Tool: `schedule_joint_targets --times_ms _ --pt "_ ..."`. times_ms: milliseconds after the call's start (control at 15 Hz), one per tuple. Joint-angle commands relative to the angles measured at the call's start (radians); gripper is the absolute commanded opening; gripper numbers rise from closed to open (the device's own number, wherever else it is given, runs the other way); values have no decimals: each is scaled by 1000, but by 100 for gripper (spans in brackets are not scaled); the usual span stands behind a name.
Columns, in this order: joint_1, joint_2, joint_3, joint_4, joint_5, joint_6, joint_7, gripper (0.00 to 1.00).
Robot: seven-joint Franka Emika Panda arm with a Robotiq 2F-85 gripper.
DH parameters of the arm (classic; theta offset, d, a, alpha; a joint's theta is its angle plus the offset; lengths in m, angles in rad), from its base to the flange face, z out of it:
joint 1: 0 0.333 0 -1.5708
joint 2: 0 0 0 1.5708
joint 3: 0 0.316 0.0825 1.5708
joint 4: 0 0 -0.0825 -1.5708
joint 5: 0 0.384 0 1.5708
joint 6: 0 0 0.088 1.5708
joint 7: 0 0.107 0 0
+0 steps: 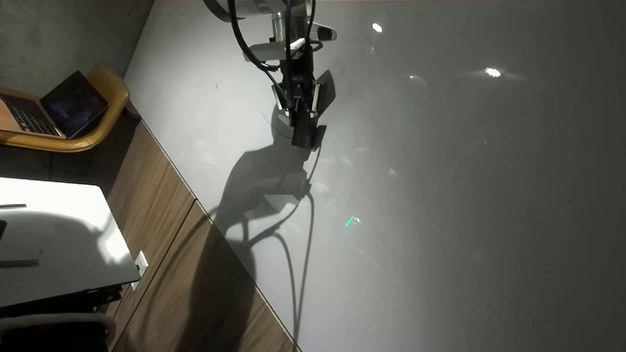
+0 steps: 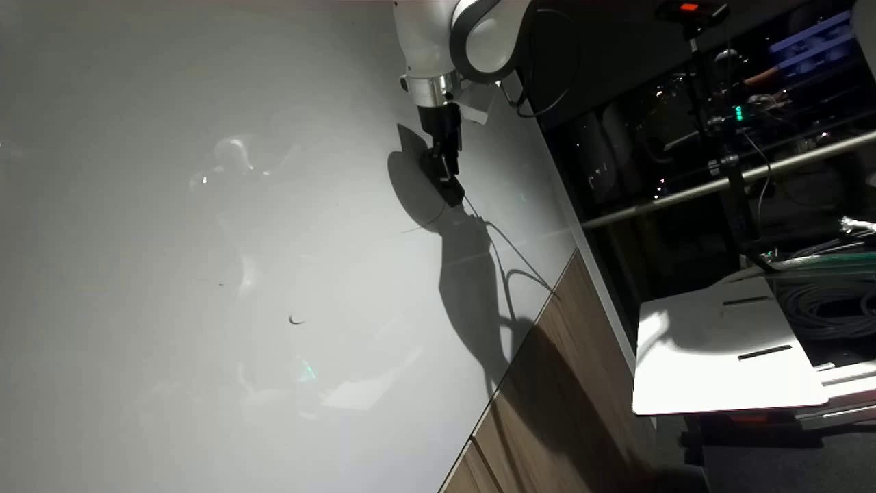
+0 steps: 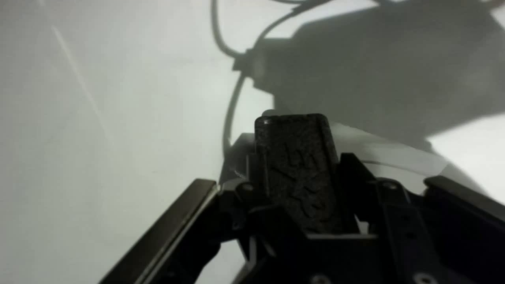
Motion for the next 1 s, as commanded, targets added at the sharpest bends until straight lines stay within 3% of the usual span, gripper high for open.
schedule_joint_targets --times_ms 0,533,933 --pt "0 89 -9 109 41 -57 -60 27" --pt "75 146 46 227 29 -178 50 27" --pt "131 128 88 248 19 -204 144 27"
